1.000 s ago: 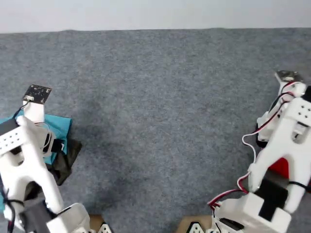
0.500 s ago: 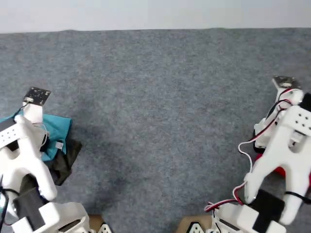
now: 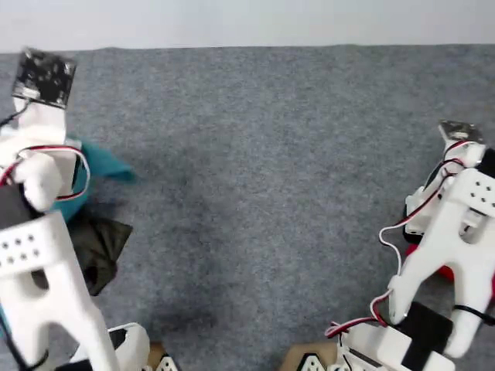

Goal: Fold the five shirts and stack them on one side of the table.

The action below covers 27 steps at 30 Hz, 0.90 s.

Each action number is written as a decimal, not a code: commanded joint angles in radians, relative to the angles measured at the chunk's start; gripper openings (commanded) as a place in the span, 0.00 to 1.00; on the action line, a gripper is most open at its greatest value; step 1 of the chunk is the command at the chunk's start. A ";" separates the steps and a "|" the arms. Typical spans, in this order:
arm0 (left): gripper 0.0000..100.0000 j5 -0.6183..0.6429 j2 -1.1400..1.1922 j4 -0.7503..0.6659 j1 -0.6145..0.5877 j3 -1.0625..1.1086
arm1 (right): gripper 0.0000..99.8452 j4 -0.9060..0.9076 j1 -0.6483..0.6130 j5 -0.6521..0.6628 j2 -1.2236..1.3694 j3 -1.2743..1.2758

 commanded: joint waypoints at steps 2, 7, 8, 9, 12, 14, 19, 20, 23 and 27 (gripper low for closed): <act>0.00 0.117 -0.091 -0.097 0.100 -0.145 | 0.01 0.042 -0.008 -0.011 -0.053 0.005; 0.00 0.215 -0.112 -0.224 0.178 -0.337 | 0.01 0.042 -0.008 -0.008 -0.053 0.035; 0.00 0.218 -0.110 -0.247 0.201 -0.378 | 0.01 0.042 -0.010 -0.008 -0.053 0.040; 0.00 0.218 -0.110 -0.272 0.226 -0.415 | 0.01 0.042 -0.010 -0.006 -0.053 0.043; 0.00 0.216 -0.110 -0.339 0.319 -0.483 | 0.01 0.041 -0.013 -0.006 -0.053 0.044; 0.00 0.215 -0.110 -0.347 0.385 -0.507 | 0.01 0.041 -0.013 -0.006 -0.051 0.044; 0.00 0.215 -0.109 -0.295 0.522 -0.504 | 0.01 0.041 -0.013 -0.006 -0.047 0.044; 0.00 0.215 -0.109 -0.279 0.549 -0.493 | 0.01 0.041 -0.013 -0.006 -0.047 0.044; 0.00 0.213 -0.109 -0.239 0.600 -0.433 | 0.01 0.039 -0.013 -0.006 -0.045 0.044; 0.00 0.158 -0.112 -0.146 0.592 -0.277 | 0.01 0.039 -0.022 -0.006 -0.045 0.044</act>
